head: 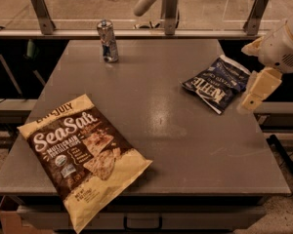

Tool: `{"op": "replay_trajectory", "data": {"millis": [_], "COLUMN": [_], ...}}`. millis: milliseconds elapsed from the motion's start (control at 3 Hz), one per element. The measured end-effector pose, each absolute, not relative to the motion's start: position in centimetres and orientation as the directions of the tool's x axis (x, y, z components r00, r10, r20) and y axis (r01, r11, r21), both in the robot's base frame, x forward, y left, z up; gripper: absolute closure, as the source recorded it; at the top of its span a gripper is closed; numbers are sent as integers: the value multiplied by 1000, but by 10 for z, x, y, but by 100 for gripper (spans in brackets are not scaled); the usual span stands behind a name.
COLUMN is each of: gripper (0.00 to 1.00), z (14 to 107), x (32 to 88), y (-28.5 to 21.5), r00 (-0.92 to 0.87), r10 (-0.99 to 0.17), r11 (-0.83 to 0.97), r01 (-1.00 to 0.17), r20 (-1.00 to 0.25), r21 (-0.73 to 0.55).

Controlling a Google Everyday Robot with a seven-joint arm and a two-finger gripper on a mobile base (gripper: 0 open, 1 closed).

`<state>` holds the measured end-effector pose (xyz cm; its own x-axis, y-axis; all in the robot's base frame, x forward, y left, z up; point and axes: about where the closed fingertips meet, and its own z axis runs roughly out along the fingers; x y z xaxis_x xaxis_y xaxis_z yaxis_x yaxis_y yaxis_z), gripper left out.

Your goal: Move blue chip bag near redbull can

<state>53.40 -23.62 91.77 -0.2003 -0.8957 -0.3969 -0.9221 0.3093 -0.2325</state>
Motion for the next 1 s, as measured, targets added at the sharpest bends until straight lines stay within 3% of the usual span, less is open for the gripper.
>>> {"op": "replay_trajectory", "data": {"millis": [333, 667, 1000], "gripper": [0, 17, 47], "z": [876, 849, 832], "x": [573, 600, 621], "y": [-238, -237, -246], "r00": [-201, -209, -223], "r10": [-864, -837, -809], "r11": [312, 318, 339], "r01": [-933, -938, -933], "r20": [-461, -506, -544], "r21": [-177, -139, -122]}}
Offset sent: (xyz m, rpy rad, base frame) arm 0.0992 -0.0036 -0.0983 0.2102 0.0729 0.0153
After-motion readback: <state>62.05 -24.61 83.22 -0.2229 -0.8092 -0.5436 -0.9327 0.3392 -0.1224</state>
